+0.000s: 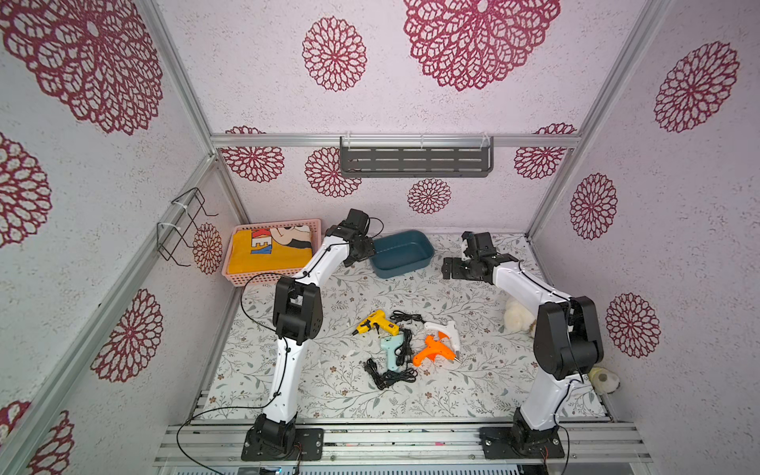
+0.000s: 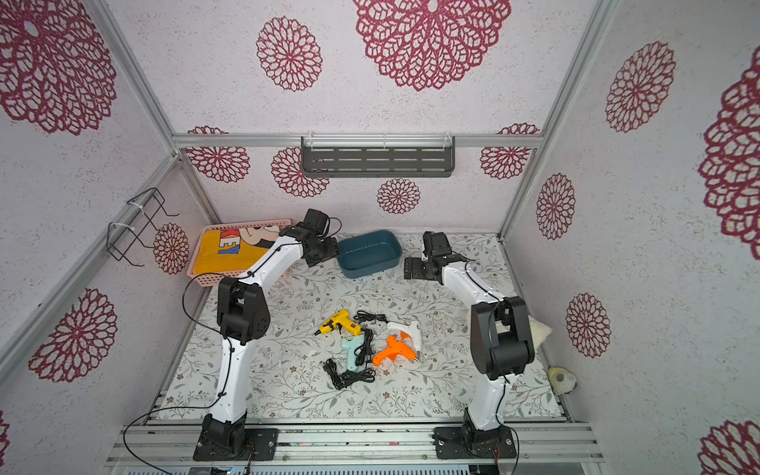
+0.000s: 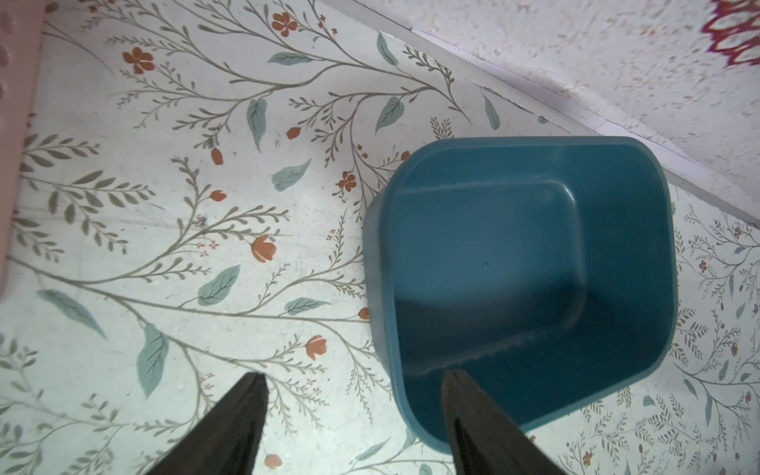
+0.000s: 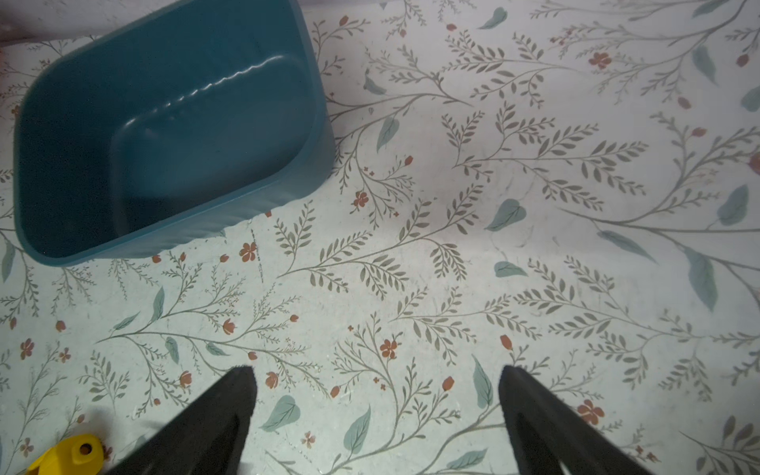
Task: Put the hot melt glue gun into the storage box
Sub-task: Move the storage box to the center of the board.
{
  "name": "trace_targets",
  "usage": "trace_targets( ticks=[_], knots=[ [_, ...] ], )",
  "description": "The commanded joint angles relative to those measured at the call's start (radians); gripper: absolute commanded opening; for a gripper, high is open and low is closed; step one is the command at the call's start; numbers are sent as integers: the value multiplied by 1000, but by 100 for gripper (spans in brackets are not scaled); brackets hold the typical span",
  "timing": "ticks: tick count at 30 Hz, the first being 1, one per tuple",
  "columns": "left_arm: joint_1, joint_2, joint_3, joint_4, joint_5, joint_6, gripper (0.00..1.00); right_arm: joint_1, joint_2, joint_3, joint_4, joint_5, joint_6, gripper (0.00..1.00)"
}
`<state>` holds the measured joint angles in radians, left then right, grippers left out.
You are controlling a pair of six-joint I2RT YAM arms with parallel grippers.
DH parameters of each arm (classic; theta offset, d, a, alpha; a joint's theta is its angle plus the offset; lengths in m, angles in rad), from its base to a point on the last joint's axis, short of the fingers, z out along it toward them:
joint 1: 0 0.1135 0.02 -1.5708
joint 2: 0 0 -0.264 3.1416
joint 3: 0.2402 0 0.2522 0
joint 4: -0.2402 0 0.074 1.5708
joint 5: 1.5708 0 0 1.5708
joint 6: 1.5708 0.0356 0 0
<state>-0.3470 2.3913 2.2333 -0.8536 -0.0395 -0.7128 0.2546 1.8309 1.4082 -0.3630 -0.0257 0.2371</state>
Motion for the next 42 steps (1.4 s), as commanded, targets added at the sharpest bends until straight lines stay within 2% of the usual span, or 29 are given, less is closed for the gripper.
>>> trace_targets(
  ticks=[1, 10, 15, 20, 27, 32, 36, 42],
  knots=[
    [-18, 56, 61, -43, -6, -33, 74, -10, -8, 16, -18, -29, 5, 99],
    [-20, 148, 136, -56, -39, -70, 71, -46, -37, -16, -16, -46, 4, 99],
    [-24, 242, 251, -77, -15, -80, 67, -71, -57, -48, -12, -56, 12, 99],
    [-29, 288, 300, -89, -4, -83, 53, -96, -77, -75, -7, -64, 19, 99],
    [-30, 272, 265, -106, -26, -53, 23, -113, -76, -86, 1, -94, 36, 99],
    [-28, 205, 195, -122, -42, -4, 15, -114, -81, -91, 1, -106, 38, 99],
    [-27, 114, 82, -121, -55, 44, 1, -116, -102, -108, 8, -129, 36, 99],
    [-28, -5, -80, -130, -51, 138, 0, -116, -131, -135, -5, -171, 38, 99]
  ],
)
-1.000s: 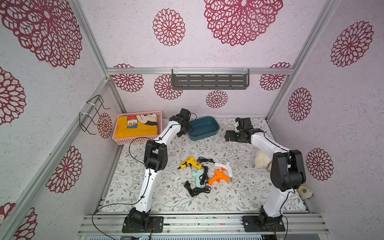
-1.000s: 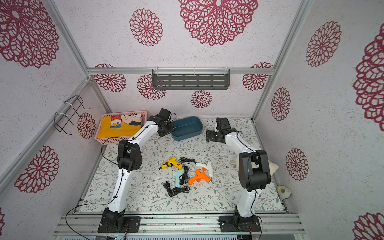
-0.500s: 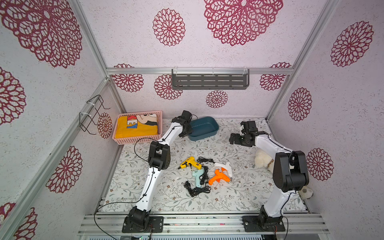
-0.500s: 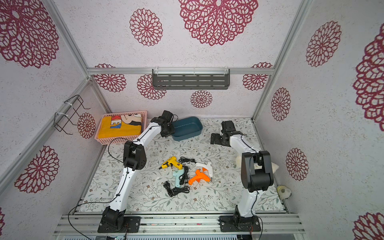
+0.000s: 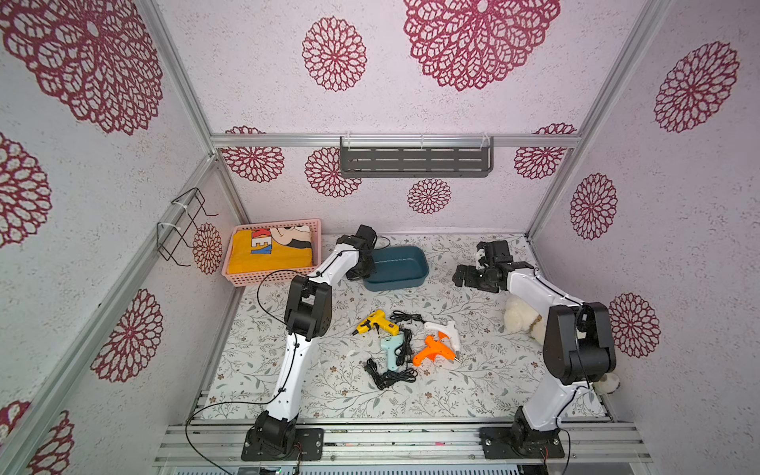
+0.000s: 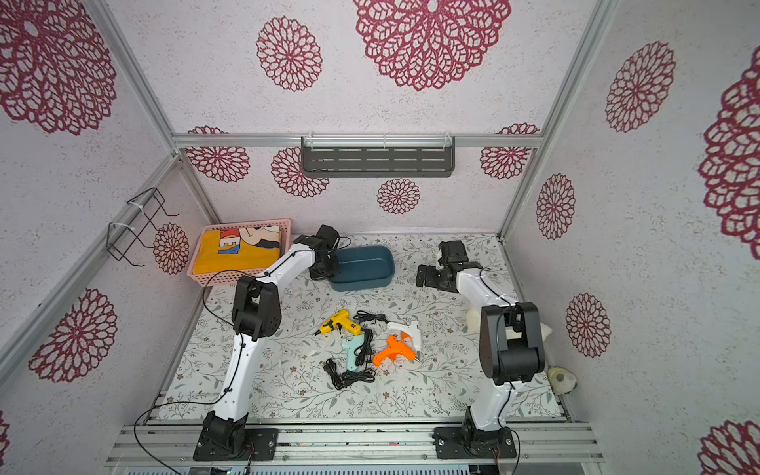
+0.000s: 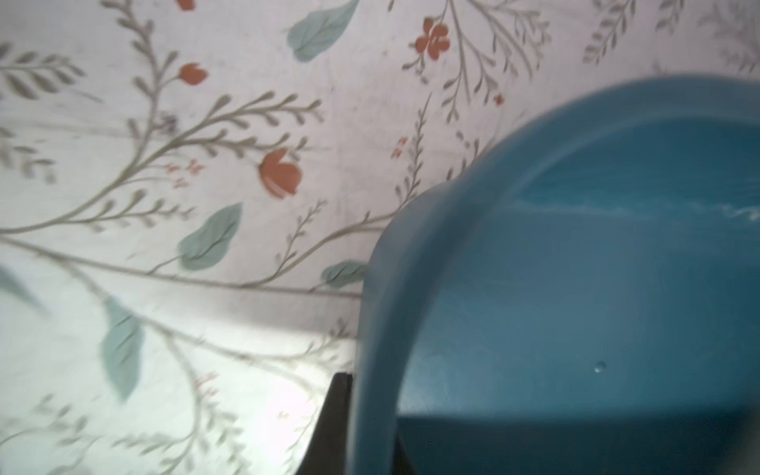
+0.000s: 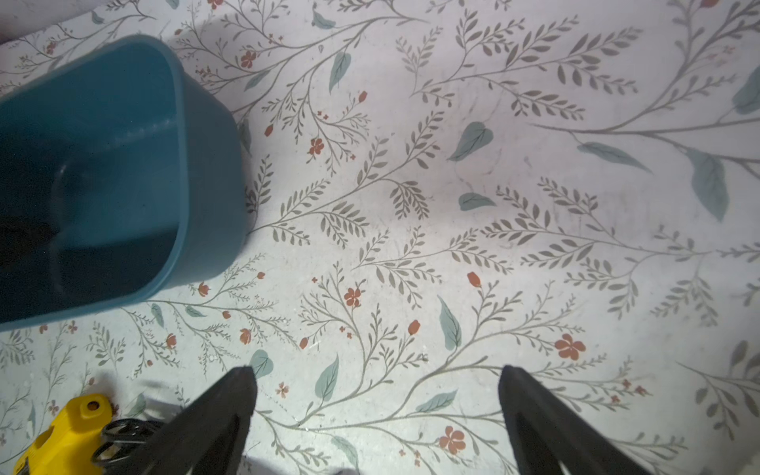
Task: Put the hot melt glue gun into the storage box
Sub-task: Move the storage box to the center of the board.
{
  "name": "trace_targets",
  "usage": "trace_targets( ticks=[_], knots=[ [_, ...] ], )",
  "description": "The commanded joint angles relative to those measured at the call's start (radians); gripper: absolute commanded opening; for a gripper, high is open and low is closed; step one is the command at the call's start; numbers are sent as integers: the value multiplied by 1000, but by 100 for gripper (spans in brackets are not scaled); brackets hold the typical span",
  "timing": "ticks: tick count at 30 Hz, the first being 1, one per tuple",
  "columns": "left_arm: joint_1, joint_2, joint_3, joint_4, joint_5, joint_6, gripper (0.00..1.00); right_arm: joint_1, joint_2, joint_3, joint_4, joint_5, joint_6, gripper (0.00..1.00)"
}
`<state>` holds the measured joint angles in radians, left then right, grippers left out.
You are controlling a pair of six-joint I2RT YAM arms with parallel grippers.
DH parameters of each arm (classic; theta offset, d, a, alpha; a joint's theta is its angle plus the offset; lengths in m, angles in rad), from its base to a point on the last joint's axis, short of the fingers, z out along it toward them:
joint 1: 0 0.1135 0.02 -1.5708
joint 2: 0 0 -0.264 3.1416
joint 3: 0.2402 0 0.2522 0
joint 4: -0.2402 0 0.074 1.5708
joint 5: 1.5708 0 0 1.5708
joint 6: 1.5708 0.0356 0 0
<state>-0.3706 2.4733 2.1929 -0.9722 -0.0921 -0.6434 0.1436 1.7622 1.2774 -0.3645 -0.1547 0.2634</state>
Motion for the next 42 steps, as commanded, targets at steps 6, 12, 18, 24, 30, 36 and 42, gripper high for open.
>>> trace_targets(
  ticks=[6, 12, 18, 24, 30, 36, 42],
  knots=[
    [-10, -211, -201, -10, 33, 106, 0, 0, -122, -78, -17, -75, 24, 99],
    [-17, -330, -382, 22, 61, 127, 9, 13, -183, -157, -16, -80, 45, 99],
    [-26, -326, -424, 71, 63, 110, 9, 31, -199, -185, 3, -78, 68, 99],
    [-27, -254, -335, 120, 9, 67, 6, 42, -189, -163, 10, -72, 74, 99],
    [-28, -166, -219, 83, 8, 81, 9, 43, -179, -138, -5, -63, 63, 99],
    [-30, -228, -365, 121, 17, 96, 31, 43, -182, -143, -15, -53, 52, 99],
    [-46, -341, -435, 97, -23, 125, 66, 43, -170, -127, -23, -53, 48, 99]
  ],
)
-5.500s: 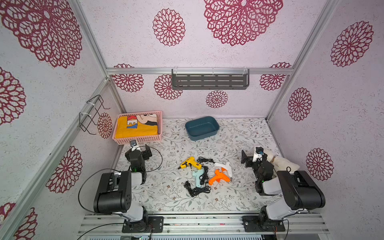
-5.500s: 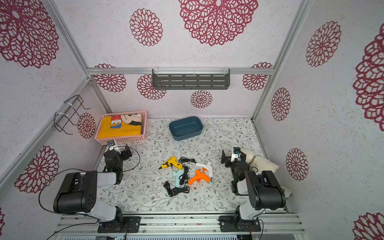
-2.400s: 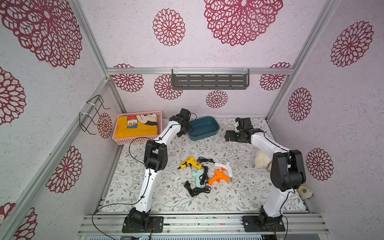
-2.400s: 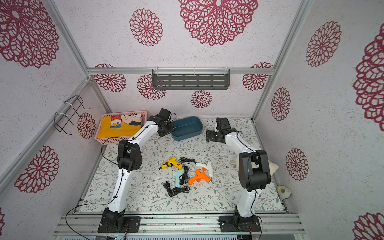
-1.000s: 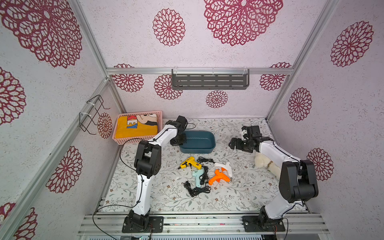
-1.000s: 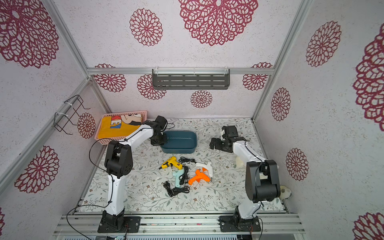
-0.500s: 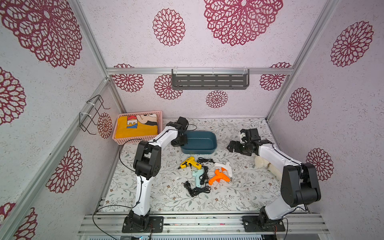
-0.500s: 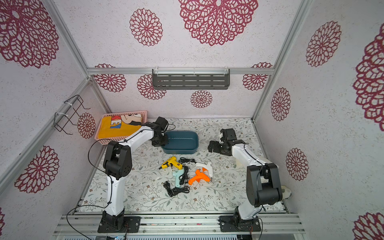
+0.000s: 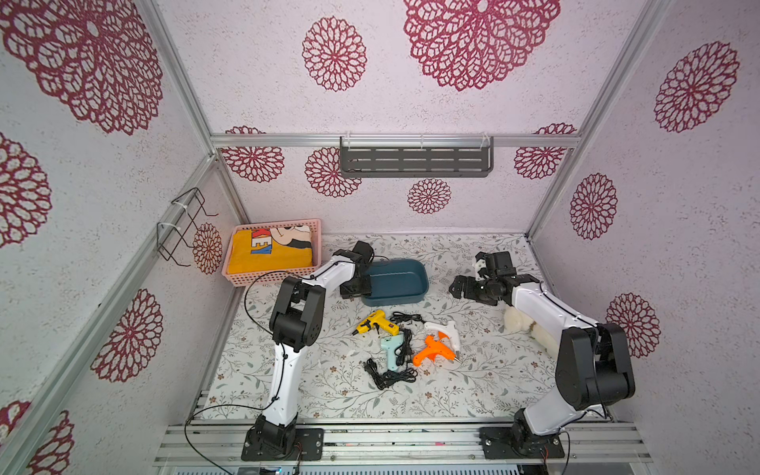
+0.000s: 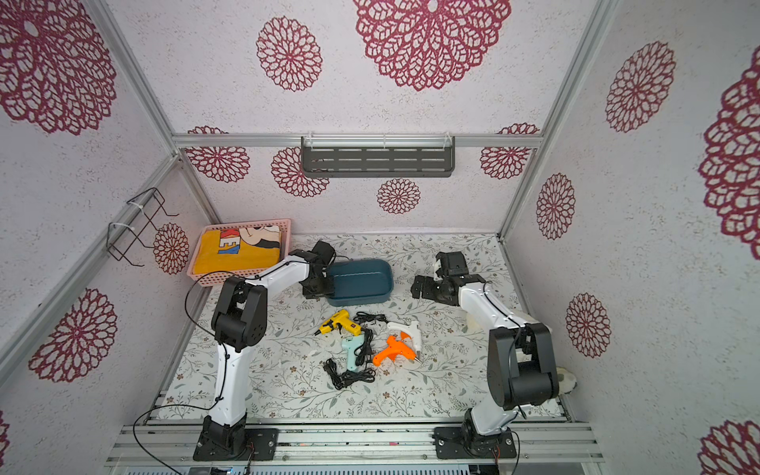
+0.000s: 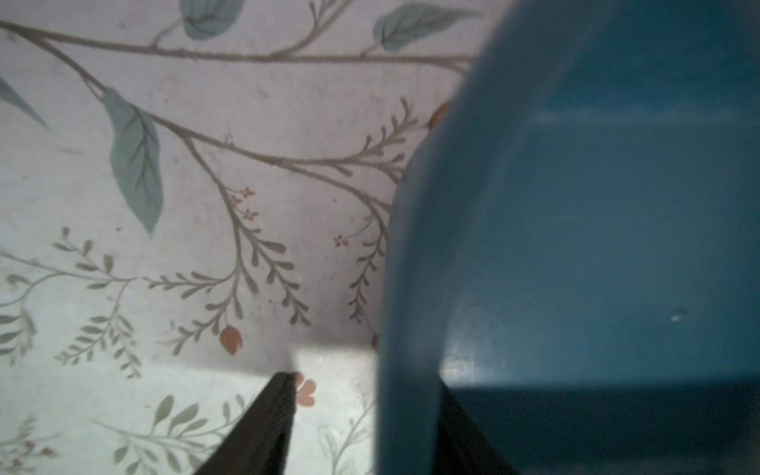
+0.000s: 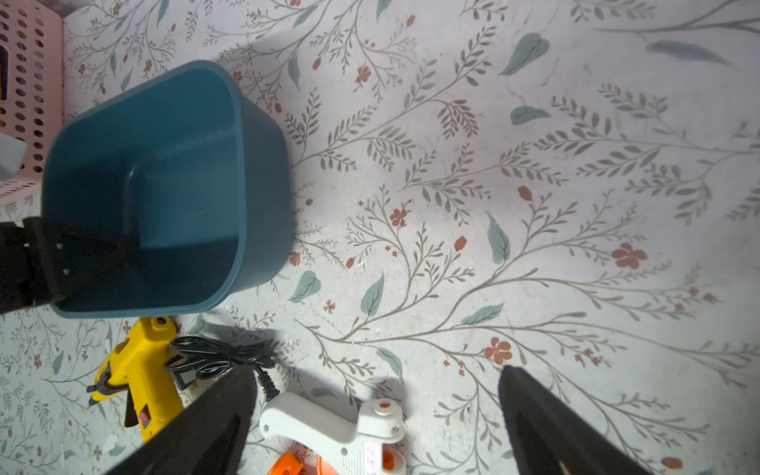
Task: Put the hot melt glue gun into the storage box
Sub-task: Move the storage box to the center of the board, then pick up the hot melt adhesive gun from the center of the board.
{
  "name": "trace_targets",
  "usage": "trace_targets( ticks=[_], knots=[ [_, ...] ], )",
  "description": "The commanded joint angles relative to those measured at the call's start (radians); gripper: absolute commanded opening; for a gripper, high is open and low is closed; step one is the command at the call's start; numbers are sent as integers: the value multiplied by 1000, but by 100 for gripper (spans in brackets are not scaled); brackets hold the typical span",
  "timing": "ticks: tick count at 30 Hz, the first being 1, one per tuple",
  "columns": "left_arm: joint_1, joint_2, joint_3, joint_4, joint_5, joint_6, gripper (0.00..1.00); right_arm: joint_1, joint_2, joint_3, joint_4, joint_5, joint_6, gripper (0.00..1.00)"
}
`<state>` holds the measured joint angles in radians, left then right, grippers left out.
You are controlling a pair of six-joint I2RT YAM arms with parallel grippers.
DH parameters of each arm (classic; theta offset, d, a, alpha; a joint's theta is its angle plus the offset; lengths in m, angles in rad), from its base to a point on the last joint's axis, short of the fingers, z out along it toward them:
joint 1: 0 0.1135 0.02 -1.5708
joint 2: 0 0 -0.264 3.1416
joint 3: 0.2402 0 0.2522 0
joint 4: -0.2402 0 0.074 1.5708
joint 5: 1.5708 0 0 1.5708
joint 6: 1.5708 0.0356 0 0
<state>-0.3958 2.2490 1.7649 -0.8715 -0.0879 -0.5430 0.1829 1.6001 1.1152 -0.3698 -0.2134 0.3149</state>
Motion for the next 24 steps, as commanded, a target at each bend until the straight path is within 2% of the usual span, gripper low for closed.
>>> trace_targets(
  ticks=[1, 4, 6, 11, 15, 24],
  knots=[
    [-24, -148, -17, -7, -29, 30, 68, 4, -6, 41, -22, 6, -5, 99],
    [-39, -270, -81, -18, -9, 51, 73, 3, -3, 60, -36, 9, -15, 99],
    [-47, -374, -151, -14, 43, 74, 73, 3, -2, 65, -37, 10, -16, 99],
    [-60, -492, -318, -15, 175, 154, 73, 4, 10, 57, -19, -7, -1, 99],
    [-63, -478, -358, -32, 201, 219, 73, 7, 22, 49, -6, -12, -2, 99],
    [-82, -387, -300, -121, 232, 339, 76, 13, 8, 40, -6, -7, 4, 99]
  ],
)
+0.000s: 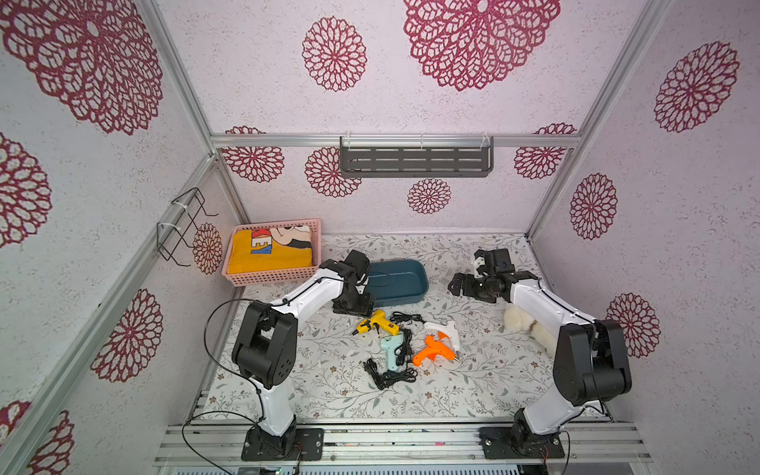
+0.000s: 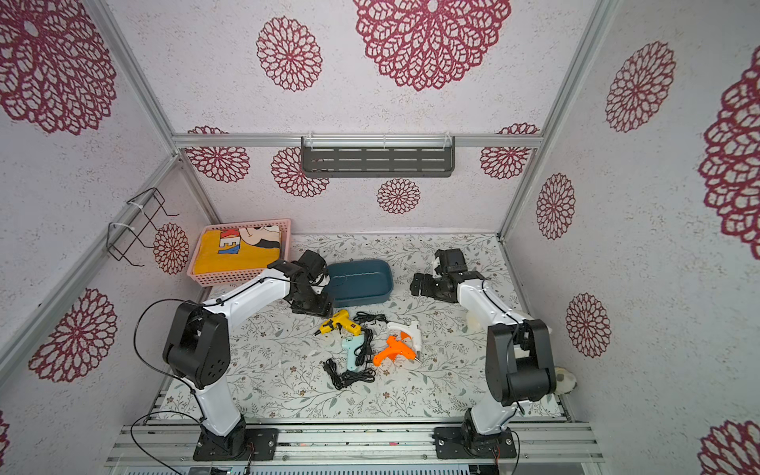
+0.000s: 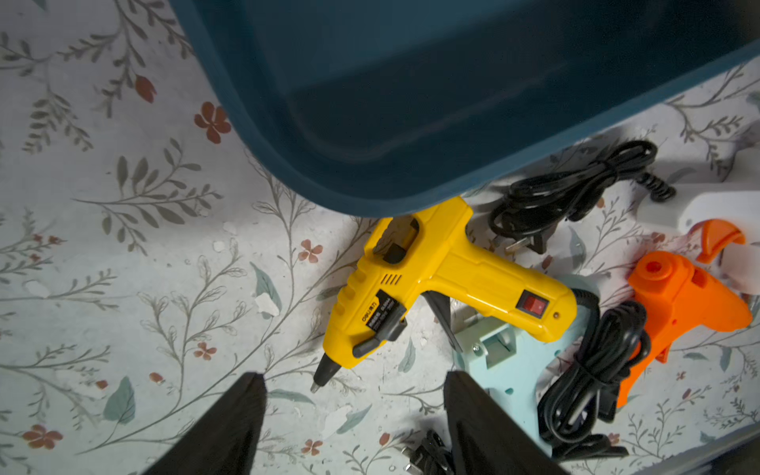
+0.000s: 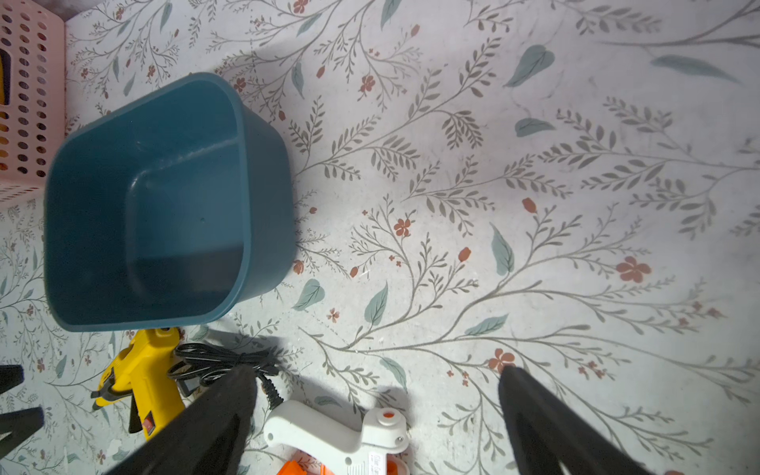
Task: Put the hot melt glue gun into the storage box
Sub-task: Pick up the hot melt adhesive gun from the center of the board.
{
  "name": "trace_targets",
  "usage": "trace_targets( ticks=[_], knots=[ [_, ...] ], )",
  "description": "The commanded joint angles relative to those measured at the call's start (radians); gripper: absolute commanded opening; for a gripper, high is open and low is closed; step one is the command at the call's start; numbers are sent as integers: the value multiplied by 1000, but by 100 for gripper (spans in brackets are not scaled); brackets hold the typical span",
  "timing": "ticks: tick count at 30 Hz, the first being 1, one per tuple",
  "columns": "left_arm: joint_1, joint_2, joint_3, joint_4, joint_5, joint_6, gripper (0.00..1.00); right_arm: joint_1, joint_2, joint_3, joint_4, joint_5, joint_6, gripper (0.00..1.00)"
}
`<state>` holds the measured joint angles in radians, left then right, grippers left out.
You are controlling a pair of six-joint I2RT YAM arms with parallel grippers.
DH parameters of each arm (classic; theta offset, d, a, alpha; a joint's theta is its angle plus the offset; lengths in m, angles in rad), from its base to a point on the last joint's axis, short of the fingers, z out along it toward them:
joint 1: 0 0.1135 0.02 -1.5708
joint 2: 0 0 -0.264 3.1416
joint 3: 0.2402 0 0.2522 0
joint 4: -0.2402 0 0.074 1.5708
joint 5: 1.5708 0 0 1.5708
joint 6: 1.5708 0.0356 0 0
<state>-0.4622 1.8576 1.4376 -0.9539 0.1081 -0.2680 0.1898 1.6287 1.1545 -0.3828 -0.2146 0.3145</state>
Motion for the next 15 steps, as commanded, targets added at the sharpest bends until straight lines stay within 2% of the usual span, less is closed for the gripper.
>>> trace_targets(
  ticks=[1, 6, 11, 15],
  knots=[
    [-17, 8, 24, -44, 41, 70, 76, 6, -25, -3, 7, -5, 8, 99],
    [-35, 29, 3, -60, 47, 111, 81, 11, -48, -35, 15, -1, 21, 99],
    [-41, 62, 7, -44, 31, 129, 82, 12, -51, -50, 16, -2, 23, 99],
    [-60, 93, 31, -54, -34, 159, 81, 15, -44, -47, 15, -5, 24, 99]
  ],
)
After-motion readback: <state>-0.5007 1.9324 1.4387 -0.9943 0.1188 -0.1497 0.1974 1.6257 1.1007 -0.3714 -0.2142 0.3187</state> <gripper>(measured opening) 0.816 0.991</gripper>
